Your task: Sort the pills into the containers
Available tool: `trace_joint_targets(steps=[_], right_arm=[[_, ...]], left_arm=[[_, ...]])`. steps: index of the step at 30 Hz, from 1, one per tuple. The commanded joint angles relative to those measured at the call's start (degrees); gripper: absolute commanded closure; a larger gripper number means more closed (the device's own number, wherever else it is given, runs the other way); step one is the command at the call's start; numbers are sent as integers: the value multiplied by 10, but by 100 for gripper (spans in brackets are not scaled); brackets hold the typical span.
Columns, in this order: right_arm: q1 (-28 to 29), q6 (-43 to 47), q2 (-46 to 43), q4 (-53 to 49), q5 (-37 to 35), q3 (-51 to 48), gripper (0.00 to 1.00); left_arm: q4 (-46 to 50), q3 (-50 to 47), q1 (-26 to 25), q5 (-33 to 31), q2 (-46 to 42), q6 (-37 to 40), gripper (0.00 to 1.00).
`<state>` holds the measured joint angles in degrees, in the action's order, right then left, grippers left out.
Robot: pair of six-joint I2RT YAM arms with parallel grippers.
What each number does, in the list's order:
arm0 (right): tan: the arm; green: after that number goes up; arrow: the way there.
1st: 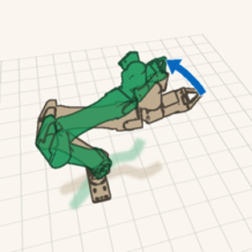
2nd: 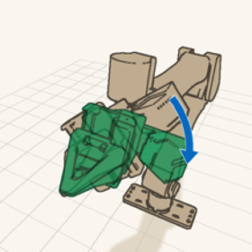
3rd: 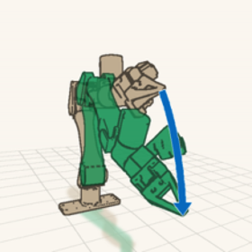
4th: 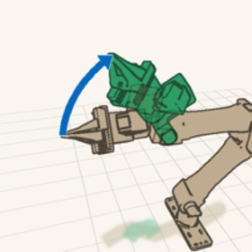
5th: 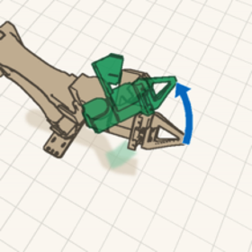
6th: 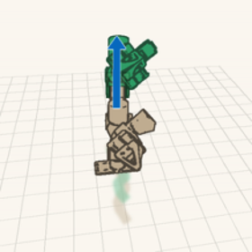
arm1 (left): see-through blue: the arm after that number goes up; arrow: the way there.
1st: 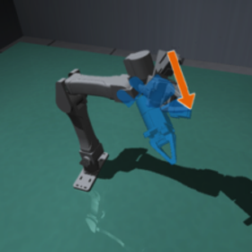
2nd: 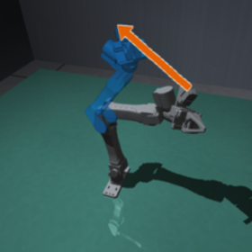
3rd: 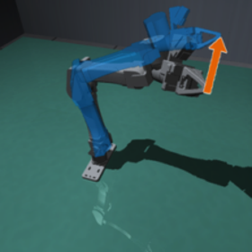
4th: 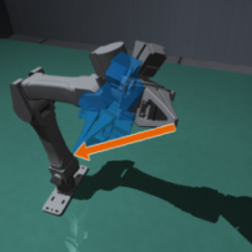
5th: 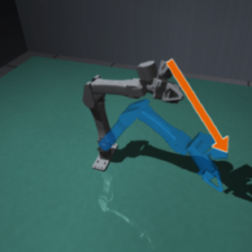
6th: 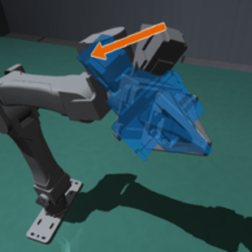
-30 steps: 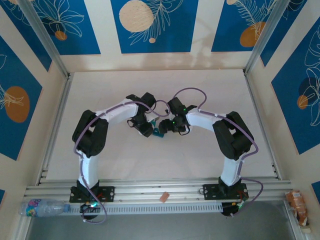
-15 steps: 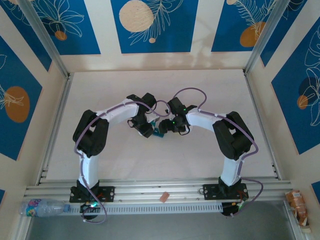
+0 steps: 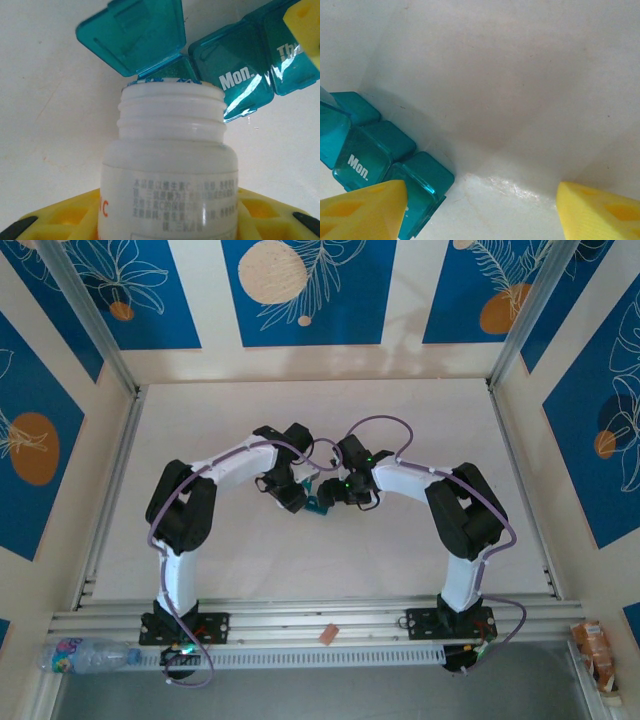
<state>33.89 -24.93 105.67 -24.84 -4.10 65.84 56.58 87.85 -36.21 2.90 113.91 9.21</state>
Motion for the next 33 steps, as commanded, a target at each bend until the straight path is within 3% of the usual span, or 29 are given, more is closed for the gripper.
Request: trace_joint_targets(steps=[1,33], right_arm=[[5,1,16,-7,1,4,22],[7,1,16,-6,1,4,22]], left_arm=[[14,9,-8,0,16,11,100],[50,32,-15,-13,46,13,100]])
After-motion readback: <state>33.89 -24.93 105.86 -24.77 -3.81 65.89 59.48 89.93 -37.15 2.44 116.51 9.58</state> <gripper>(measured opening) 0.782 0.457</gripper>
